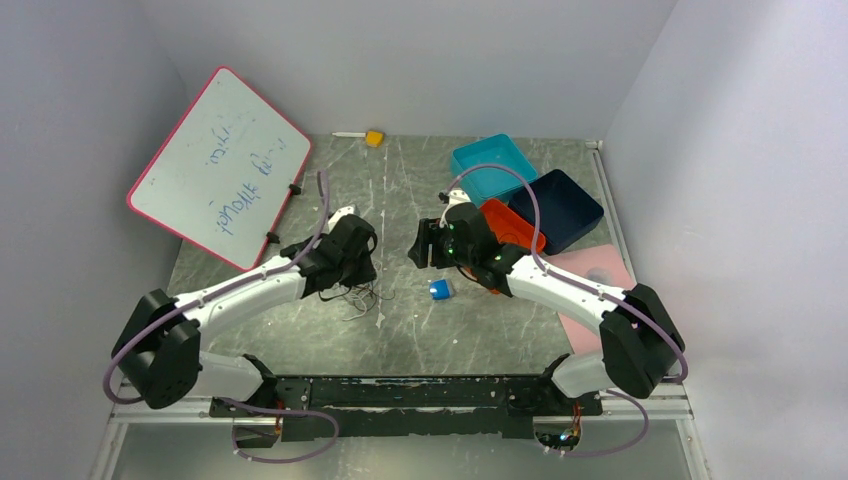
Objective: Untangle the cables
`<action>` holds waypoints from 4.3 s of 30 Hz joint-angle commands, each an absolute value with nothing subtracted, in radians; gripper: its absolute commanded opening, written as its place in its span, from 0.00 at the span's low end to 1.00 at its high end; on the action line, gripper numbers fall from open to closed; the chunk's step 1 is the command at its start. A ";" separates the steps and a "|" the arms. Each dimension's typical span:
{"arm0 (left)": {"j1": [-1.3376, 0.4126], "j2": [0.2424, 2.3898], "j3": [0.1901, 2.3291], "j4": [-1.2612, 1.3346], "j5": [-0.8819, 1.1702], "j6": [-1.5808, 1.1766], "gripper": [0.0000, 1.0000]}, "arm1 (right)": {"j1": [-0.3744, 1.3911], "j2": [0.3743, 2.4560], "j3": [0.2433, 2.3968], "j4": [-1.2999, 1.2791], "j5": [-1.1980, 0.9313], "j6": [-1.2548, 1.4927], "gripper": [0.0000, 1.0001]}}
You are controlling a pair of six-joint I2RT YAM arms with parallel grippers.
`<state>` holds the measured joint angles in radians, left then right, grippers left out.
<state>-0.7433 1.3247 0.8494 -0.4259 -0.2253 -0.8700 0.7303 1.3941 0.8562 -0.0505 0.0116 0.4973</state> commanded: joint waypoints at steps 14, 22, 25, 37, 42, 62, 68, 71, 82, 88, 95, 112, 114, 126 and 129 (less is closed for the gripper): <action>-0.749 1.388 0.816 -0.350 -0.261 -0.883 0.28 | 0.733 1.421 0.872 -0.043 0.008 0.507 0.65; -0.749 1.417 0.813 -0.326 -0.259 -0.878 0.18 | 0.733 1.419 0.869 -0.049 0.009 0.505 0.64; -0.749 1.416 0.809 -0.329 -0.266 -0.875 0.11 | 0.734 1.415 0.865 -0.051 0.012 0.506 0.64; -0.753 1.321 0.846 -0.350 -0.299 -0.724 0.07 | 0.734 1.391 0.850 -0.038 0.025 0.512 0.64; -0.762 1.242 0.894 -0.386 -0.313 -0.629 0.07 | 0.733 1.351 0.814 0.015 0.030 0.527 0.65; -0.761 1.071 1.029 -0.363 -0.114 -0.399 0.07 | 0.733 1.255 0.701 0.470 -0.099 0.508 0.71; -0.761 1.045 1.049 -0.364 -0.048 -0.343 0.07 | 0.734 1.328 0.723 0.595 -0.246 0.453 0.74; -0.762 1.037 1.061 -0.376 -0.030 -0.325 0.07 | 0.736 1.353 0.723 0.638 -0.278 0.430 0.74; -0.762 1.047 1.129 -0.415 -0.015 -0.321 0.07 | 0.738 1.442 0.743 0.756 -0.403 0.459 0.72; -0.762 1.055 1.205 -0.442 -0.043 -0.328 0.07 | 0.754 1.414 0.691 0.830 -0.389 0.453 0.72; -0.761 1.065 1.264 -0.445 0.002 -0.315 0.07 | 0.769 1.458 0.729 0.788 -0.329 0.452 0.63; -0.762 1.045 1.350 -0.492 -0.034 -0.299 0.07 | 0.770 1.556 0.716 0.763 -0.248 0.503 0.19; -0.761 1.050 1.362 -0.500 -0.044 -0.295 0.07 | 0.770 1.524 0.697 0.748 -0.228 0.490 0.29; -0.760 1.066 1.412 -0.499 -0.052 -0.291 0.07 | 0.772 1.324 0.658 0.644 -0.389 0.322 0.62; -0.761 1.077 1.422 -0.493 -0.044 -0.290 0.07 | 0.778 1.346 0.684 0.641 -0.441 0.300 0.64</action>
<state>-0.7563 1.0660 1.3754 -0.5068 -0.0410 -0.3050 0.7670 1.3270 0.6441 0.6666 -0.3244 0.3710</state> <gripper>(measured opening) 0.077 0.628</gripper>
